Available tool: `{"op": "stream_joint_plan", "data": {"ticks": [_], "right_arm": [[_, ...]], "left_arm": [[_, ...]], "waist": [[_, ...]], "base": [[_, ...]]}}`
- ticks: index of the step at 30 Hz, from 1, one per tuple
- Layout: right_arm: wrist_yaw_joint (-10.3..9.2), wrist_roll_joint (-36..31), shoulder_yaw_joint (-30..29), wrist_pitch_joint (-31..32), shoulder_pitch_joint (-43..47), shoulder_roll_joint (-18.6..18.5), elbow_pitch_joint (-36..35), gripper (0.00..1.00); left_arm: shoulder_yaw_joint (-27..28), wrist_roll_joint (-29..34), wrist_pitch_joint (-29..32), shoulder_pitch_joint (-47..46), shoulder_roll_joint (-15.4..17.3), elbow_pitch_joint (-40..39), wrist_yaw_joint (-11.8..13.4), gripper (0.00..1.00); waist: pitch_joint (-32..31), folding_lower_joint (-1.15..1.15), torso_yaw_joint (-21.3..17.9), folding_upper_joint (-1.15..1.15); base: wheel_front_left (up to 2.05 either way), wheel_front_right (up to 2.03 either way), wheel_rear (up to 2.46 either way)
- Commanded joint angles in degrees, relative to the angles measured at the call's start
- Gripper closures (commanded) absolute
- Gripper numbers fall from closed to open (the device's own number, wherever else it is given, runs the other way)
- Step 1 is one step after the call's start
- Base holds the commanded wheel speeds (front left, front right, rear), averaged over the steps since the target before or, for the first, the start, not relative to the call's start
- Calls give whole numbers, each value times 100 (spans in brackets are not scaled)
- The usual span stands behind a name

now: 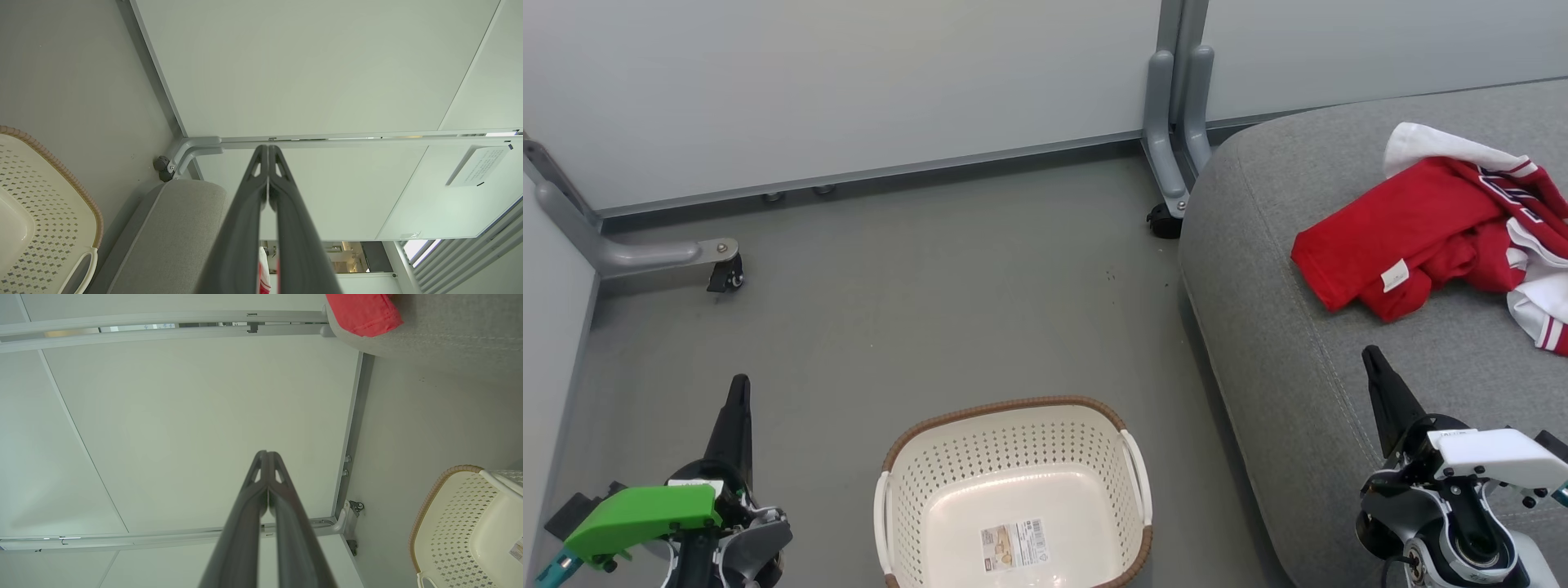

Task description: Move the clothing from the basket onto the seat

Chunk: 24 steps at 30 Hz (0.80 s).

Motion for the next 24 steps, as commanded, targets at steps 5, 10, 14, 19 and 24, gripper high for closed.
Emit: {"op": "stream_joint_plan", "data": {"ticks": [5, 10, 14, 19, 24], "right_arm": [[2, -24, -26, 30, -45, 15, 14, 100], [2, -36, -36, 38, -46, 22, 14, 100], [2, -40, -43, 46, -47, 26, 14, 100], [2, -51, -50, 53, -48, 31, 15, 100], [2, -57, -57, 63, -48, 36, 15, 100]], "left_arm": [[26, 30, 17, -79, -1, 6, -32, 100], [34, 33, 25, -80, -6, 6, -32, 100], [39, 40, 23, -80, -7, 6, -32, 100], [46, 44, 29, -81, -10, 6, -32, 100], [52, 52, 35, -81, -14, 7, -32, 100]], "waist": [[0, 0, 0, 0], [0, 0, 0, 0], [0, 0, 0, 0], [0, 0, 0, 0], [0, 0, 0, 0]], "base": [[0, 0, 0], [0, 0, 0], [0, 0, 0], [0, 0, 0], [0, 0, 0]]}}
